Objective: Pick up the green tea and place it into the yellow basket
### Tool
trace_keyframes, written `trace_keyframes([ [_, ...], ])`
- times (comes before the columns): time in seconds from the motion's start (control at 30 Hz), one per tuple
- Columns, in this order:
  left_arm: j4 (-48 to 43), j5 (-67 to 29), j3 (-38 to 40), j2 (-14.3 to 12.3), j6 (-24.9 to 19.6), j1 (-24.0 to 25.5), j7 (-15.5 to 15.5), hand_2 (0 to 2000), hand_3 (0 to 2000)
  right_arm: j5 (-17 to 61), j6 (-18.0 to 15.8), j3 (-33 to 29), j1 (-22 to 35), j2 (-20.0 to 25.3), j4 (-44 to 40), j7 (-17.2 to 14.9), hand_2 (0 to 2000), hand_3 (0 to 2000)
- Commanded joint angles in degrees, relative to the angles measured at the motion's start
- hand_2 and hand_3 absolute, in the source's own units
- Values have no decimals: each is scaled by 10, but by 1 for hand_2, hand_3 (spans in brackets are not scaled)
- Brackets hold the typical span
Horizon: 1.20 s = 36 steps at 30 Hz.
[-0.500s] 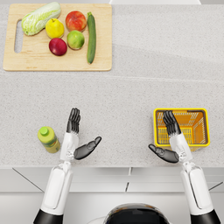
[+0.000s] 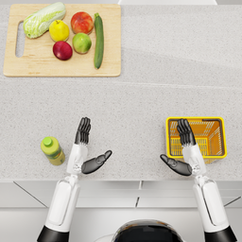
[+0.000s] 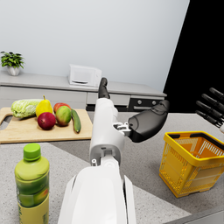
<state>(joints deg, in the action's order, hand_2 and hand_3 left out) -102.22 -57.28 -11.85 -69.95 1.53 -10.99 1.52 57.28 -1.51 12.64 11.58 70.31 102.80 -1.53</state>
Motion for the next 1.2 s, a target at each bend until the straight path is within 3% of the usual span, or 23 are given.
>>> trace_keyframes([
  [0.03,-22,0,64,-5,-4,-8,-4,0,0,0,4,-36,26,15,34,4,0,0],
  [0.3,-55,-178,239,-24,-14,35,-14,0,0,178,14,-170,-11,18,72,15,0,0],
  [0.47,-35,-252,292,-47,-15,82,-15,0,0,252,15,-147,-17,22,77,15,0,0],
  [0.63,72,-265,265,-56,-15,98,-15,0,0,266,15,-118,-15,27,69,15,0,0],
  [0.83,267,-268,224,-48,-15,43,-15,0,0,268,15,-121,-1,35,87,15,0,0],
  [1.1,435,-269,203,-53,-15,-55,-15,0,0,269,15,-121,-1,42,83,15,0,0],
  [1.13,442,-269,205,-53,-17,-59,-15,1361,327,269,15,-117,1,44,84,15,0,0],
  [1.17,448,-269,205,-54,-33,-62,-15,2000,653,269,15,-115,3,45,82,15,0,0],
  [1.2,442,-269,203,-55,-31,-58,-16,2000,980,269,15,-116,3,46,82,15,0,0],
])
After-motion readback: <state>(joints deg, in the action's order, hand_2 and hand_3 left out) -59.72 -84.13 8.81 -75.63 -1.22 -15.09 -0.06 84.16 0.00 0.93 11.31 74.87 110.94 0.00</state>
